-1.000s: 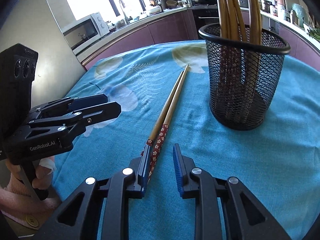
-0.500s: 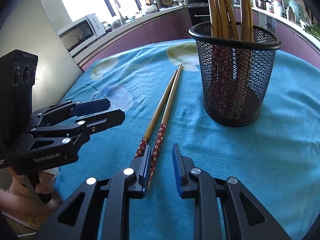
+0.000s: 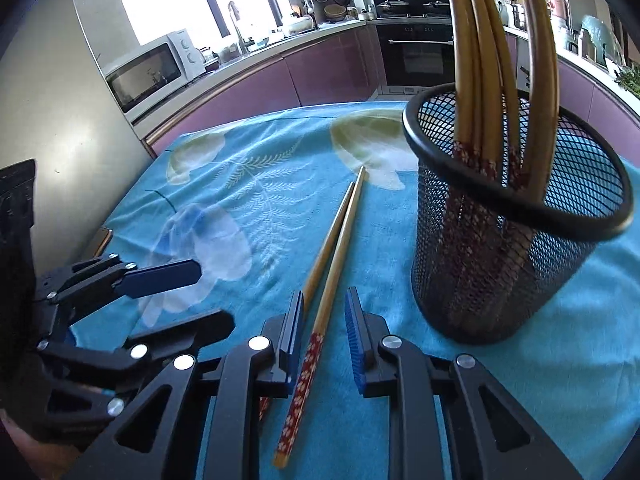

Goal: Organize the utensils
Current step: 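Move both open grippers down over the two chopsticks on the cloth, then close the left gripper on one chopstick while the right gripper closes on the other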

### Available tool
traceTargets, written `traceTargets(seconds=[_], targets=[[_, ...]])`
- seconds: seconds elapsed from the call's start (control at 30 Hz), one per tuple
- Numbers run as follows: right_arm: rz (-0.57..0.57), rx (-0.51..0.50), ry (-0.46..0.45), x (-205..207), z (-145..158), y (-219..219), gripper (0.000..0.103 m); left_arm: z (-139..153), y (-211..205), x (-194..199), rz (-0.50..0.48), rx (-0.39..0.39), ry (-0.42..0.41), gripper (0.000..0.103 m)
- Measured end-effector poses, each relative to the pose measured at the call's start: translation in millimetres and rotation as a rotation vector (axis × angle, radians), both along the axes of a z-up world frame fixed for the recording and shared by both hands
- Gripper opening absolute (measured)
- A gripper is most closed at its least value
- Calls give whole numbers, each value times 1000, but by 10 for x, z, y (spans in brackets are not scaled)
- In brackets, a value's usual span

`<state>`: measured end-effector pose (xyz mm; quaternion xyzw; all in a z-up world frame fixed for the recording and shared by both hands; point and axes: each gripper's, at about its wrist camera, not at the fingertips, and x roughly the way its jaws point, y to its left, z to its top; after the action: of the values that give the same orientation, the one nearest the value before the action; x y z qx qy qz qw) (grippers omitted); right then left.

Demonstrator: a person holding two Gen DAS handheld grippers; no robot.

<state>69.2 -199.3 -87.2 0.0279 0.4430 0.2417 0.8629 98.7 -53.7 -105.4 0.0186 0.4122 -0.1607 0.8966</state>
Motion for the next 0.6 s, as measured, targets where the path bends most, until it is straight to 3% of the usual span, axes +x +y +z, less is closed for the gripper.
traceTargets(seconds=[0.23,0.6], targets=[[-31,29,31,-22,-55,-128,9,-31,-50,42,-18,6,6,51],[-73,63,66,-234,-67,-387,8,-69,-245,257,-48,23,23,46]])
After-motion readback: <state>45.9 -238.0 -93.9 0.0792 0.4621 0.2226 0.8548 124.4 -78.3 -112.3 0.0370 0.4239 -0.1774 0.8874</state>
